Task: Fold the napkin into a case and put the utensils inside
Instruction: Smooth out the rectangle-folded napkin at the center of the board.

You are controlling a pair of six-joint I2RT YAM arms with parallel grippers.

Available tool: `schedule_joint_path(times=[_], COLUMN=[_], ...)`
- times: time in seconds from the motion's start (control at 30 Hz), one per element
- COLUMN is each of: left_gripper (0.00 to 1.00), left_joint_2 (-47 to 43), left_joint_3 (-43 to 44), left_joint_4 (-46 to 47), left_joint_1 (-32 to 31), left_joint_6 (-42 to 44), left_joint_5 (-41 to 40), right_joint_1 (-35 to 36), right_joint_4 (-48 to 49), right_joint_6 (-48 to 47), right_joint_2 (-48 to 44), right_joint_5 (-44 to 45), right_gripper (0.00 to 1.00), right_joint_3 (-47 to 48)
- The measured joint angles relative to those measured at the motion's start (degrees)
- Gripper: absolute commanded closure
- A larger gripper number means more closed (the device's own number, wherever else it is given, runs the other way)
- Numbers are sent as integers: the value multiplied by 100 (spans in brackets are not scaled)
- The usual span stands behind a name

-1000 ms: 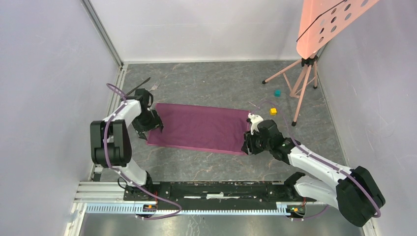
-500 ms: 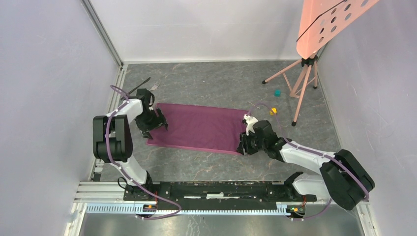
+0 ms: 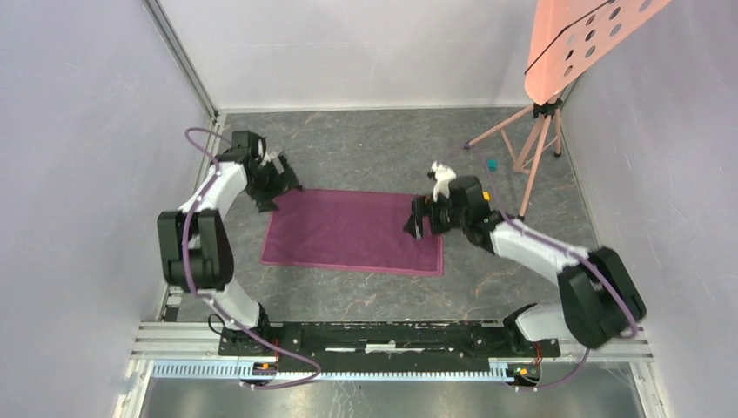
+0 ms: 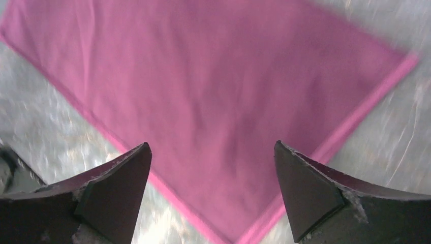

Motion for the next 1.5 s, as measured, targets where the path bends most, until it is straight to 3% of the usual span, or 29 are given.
schedule_joint_path(times=[0.23,0.47,0.7,0.97,1.13,1.27,1.5], left_gripper=[0,0,0,0,0,0,0], left_joint_2=[1596,2343,2472,2354,2258,2258,2280], left_joint_3=[1355,1797,1823,1814,1921,2028,2028], left_joint_4=[588,625,678,673,671,667,621], left_joint_1=[13,138,407,428,428,428,428], left_joint_6=[-85,-133,-142,-142,-173,-173,-170], left_joint_5=[680,870,861,874,962,1010,1010], right_joint_1=[-708,-988,-1460,-1486,-1325,-1126,-487], right_joint_4=[1019,1329,1521,1126,1032,671,-468], right_joint_6=[267,511,341,79,114,142,286], right_joint_2=[2035,3021,2970,2476,2398,2385,1484], right_joint_5=[-907,-1244,-1172,-885,-955,-837,-46], right_gripper=[2,2,2,2,5,17,16], right_joint_3=[1543,1766,1585,1344,1464,1722,1416])
